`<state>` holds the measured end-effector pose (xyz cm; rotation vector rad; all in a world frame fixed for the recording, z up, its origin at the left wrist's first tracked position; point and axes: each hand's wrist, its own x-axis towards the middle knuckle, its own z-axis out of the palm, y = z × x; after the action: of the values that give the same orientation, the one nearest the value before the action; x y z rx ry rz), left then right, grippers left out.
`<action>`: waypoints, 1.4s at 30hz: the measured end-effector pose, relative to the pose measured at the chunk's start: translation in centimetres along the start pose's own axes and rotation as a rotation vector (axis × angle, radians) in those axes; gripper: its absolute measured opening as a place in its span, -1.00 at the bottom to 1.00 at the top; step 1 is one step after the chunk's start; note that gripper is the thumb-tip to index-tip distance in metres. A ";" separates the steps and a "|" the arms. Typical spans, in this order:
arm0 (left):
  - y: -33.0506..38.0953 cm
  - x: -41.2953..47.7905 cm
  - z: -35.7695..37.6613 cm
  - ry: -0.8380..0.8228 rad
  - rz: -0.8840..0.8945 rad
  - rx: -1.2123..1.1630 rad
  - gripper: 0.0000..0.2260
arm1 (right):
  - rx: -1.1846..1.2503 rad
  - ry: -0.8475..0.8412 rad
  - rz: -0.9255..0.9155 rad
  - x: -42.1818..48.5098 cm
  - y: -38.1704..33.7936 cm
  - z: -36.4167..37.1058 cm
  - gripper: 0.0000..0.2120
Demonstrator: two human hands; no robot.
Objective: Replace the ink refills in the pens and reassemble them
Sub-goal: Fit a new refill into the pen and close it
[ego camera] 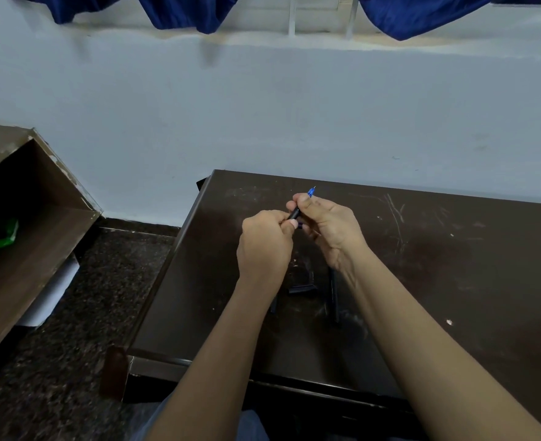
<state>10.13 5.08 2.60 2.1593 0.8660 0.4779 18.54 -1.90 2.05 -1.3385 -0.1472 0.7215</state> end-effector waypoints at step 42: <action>-0.2 0.7 -0.9 -0.218 -0.050 0.178 -0.78 | -1.158 -0.058 -0.679 1.4 -1.0 -4.8 -0.76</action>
<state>10.02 6.15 3.07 2.2933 0.8639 0.1402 22.36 -5.17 1.31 -2.1647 -1.1376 0.0238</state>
